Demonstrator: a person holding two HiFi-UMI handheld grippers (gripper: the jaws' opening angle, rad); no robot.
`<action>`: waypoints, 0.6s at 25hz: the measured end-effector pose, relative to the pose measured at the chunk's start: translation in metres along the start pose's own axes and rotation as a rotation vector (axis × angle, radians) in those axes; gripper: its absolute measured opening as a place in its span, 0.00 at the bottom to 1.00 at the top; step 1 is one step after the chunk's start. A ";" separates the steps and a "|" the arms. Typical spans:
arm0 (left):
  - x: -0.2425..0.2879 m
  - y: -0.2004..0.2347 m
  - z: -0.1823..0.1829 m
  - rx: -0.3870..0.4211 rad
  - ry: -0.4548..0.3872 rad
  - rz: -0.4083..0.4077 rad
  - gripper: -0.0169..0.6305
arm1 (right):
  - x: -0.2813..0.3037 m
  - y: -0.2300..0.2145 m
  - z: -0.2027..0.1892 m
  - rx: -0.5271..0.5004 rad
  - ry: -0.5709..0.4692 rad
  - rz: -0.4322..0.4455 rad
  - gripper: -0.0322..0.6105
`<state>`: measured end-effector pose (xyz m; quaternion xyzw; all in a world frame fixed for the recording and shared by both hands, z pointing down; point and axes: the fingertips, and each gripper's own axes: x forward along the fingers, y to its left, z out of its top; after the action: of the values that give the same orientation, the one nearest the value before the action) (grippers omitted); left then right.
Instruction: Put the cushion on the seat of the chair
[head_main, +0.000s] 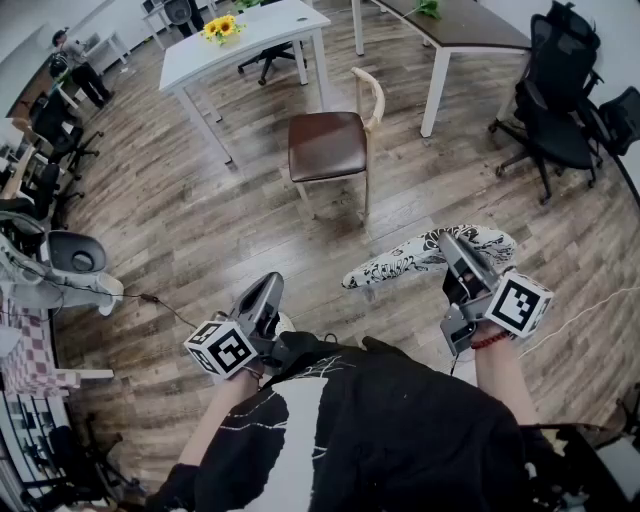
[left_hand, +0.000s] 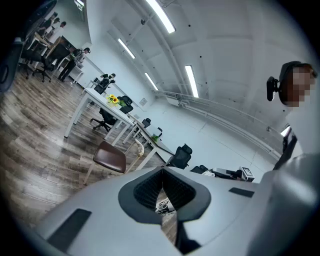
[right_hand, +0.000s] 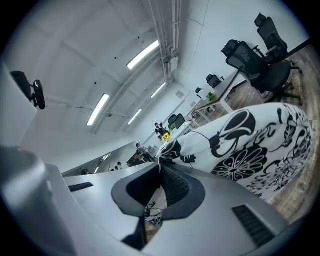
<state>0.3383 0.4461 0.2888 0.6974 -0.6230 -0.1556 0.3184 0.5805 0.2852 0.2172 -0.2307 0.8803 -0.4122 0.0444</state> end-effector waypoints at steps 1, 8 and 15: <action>0.000 0.000 0.001 -0.002 -0.003 0.001 0.05 | 0.000 -0.002 -0.001 0.000 0.004 -0.006 0.08; -0.003 0.010 0.003 -0.015 -0.005 0.000 0.05 | 0.011 -0.001 -0.017 0.012 0.030 -0.016 0.08; 0.000 0.047 0.027 -0.048 -0.012 -0.002 0.05 | 0.052 0.012 -0.041 -0.013 0.079 -0.038 0.08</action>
<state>0.2855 0.4387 0.2986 0.6893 -0.6201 -0.1750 0.3312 0.5189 0.2976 0.2414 -0.2313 0.8794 -0.4161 0.0000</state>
